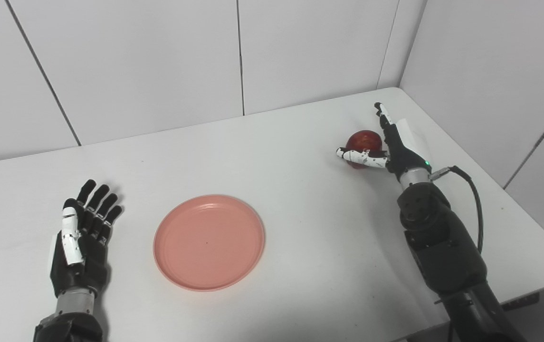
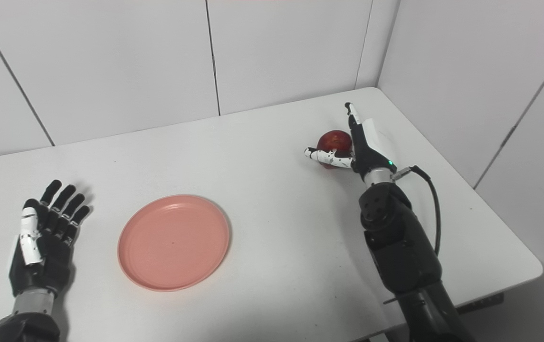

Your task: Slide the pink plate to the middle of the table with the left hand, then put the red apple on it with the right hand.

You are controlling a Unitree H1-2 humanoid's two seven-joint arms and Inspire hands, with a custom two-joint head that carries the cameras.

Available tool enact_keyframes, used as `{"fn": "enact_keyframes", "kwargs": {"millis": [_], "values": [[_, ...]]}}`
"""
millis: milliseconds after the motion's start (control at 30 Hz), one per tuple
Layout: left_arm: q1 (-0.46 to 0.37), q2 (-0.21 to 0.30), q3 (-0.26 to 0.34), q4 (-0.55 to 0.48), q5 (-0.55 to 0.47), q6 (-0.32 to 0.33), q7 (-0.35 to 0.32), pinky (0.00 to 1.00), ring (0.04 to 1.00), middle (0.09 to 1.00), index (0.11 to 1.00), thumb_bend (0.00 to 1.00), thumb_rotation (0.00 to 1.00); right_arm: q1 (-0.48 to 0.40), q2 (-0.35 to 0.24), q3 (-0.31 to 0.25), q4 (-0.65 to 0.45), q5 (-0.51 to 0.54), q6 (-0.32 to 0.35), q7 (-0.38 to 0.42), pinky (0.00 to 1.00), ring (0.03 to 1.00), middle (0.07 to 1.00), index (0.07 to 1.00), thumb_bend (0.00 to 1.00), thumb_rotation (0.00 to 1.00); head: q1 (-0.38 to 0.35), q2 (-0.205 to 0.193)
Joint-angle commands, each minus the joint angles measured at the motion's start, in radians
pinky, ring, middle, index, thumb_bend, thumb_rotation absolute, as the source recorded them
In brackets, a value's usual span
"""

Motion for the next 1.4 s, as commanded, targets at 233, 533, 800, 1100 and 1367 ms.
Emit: {"fn": "enact_keyframes", "kwargs": {"millis": [233, 533, 800, 1100, 1367], "values": [[0.026, -0.001, -0.006, 0.012, 0.013, 0.036, 0.02, 0.86, 0.861, 0.873, 0.856, 0.34, 1.0, -0.054, -0.038, 0.008, 0.018, -0.003, -0.008, -0.016, 0.78, 0.897, 0.942, 0.969, 1.0, 0.47, 0.003, 0.003], [0.033, 0.003, -0.009, 0.003, 0.013, 0.038, 0.017, 0.86, 0.863, 0.875, 0.859, 0.34, 1.0, -0.055, -0.036, 0.012, 0.036, 0.003, -0.014, -0.029, 0.78, 0.895, 0.938, 0.964, 1.0, 0.46, 0.003, 0.009], [0.033, 0.001, -0.009, -0.001, 0.008, 0.05, 0.023, 0.86, 0.862, 0.874, 0.859, 0.34, 1.0, -0.065, -0.032, 0.008, 0.064, 0.011, -0.017, -0.054, 0.77, 0.888, 0.927, 0.948, 1.0, 0.42, 0.008, 0.009], [0.037, 0.004, -0.011, -0.006, 0.006, 0.054, 0.019, 0.86, 0.86, 0.872, 0.859, 0.34, 1.0, -0.085, -0.024, 0.004, 0.09, 0.026, -0.02, -0.093, 0.79, 0.89, 0.916, 0.909, 1.0, 0.39, 0.007, 0.013], [0.04, 0.0, -0.011, -0.019, 0.003, 0.064, 0.023, 0.86, 0.861, 0.872, 0.858, 0.34, 1.0, -0.105, -0.011, -0.001, 0.111, 0.043, -0.034, -0.138, 0.58, 0.705, 0.779, 0.863, 1.0, 0.35, 0.009, 0.015]]}}
